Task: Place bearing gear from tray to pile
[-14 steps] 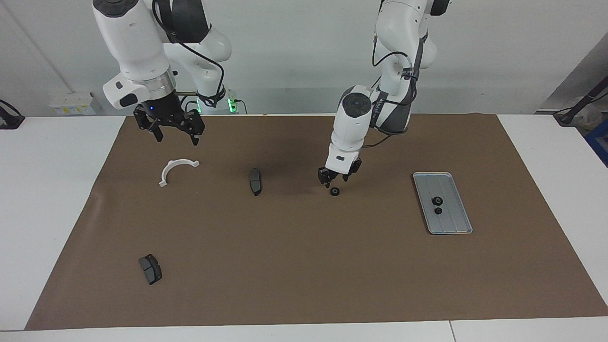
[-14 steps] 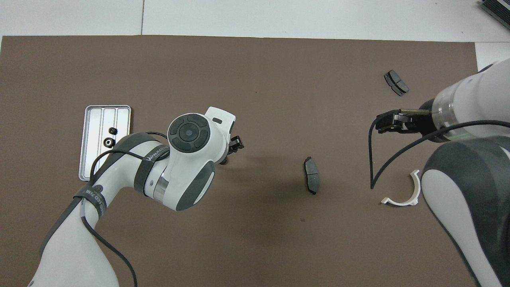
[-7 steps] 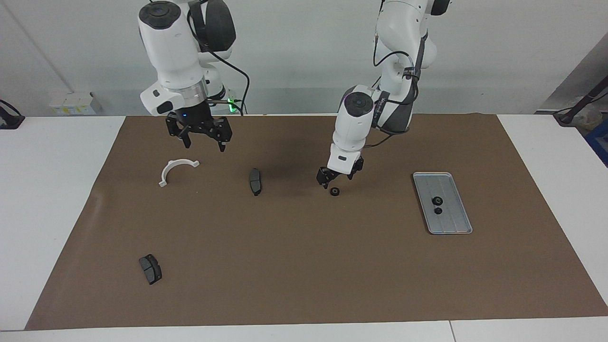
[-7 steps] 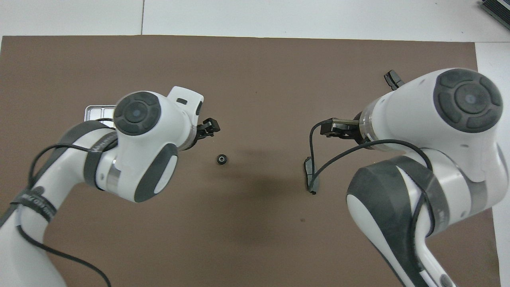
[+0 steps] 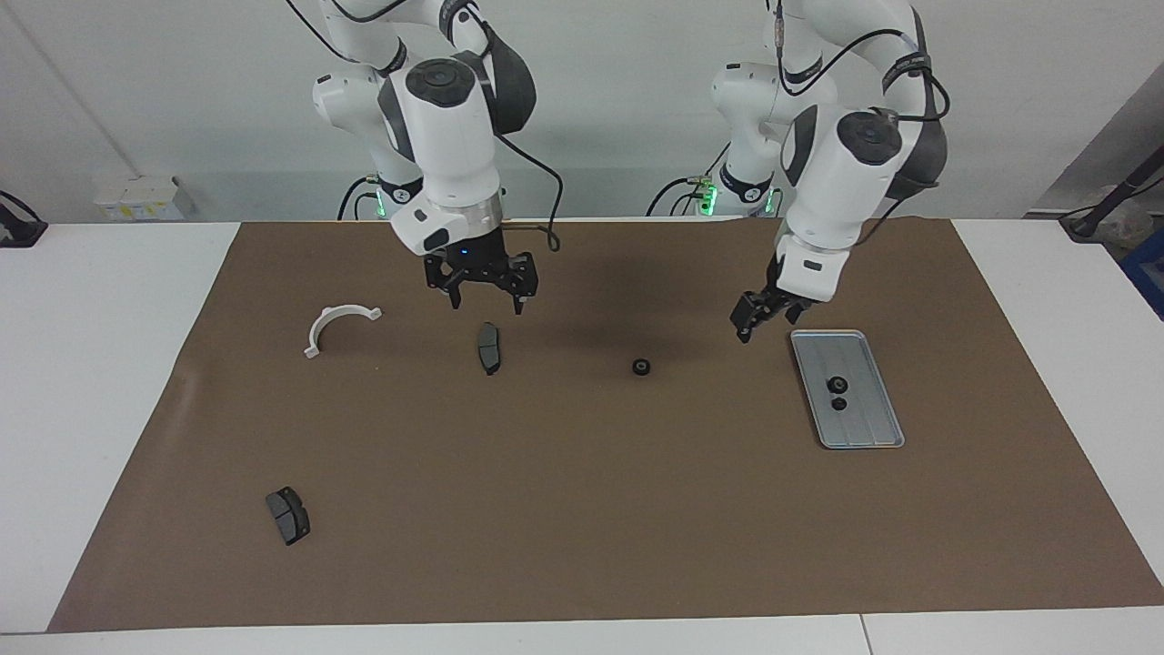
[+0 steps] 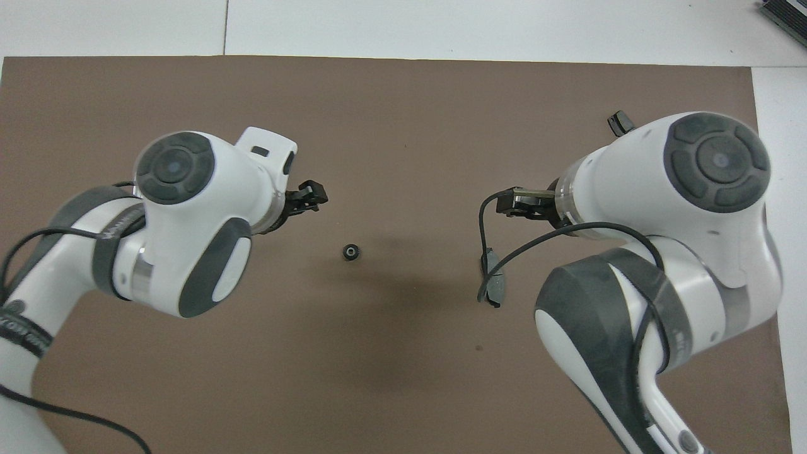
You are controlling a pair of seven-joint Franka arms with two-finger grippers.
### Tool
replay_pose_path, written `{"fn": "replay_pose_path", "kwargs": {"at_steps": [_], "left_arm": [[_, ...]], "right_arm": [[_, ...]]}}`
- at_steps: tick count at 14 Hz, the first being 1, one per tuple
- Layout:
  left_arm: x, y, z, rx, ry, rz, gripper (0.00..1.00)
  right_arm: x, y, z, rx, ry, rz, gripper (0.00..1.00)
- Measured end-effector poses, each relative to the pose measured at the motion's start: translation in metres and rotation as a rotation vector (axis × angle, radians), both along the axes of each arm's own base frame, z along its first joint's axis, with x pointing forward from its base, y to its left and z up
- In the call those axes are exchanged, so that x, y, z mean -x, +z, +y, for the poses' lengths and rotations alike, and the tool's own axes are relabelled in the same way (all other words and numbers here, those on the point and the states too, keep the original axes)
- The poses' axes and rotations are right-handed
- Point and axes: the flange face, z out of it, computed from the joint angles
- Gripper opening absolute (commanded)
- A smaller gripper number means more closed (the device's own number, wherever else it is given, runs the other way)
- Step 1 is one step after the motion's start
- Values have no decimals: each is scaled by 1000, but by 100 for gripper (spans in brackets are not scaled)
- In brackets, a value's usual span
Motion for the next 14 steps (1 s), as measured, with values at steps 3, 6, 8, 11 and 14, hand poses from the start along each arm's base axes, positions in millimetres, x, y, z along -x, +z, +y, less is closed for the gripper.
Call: {"fn": "replay_pose_path", "kwargs": {"at_steps": [3,6,8,11,14], "left_arm": [[-5,-4,62,-5,-44,1,100],[-4,-15,105,-7,-100,13,100],[-5,-38,115,-9,-115,18,100],[-12,-76,112,-11,-122,20,100],[-22,-101,108,-16,-131,-5,100]], "right_arm": [[-5,-21,33,-21,33,-16,100],[-9,-46,57,-42,49,-30,100],[1,-72,82,-36,39,-19,100],[22,-117,125,4,53,-63,100],[30,-152,140,16,49,-56,100]]}}
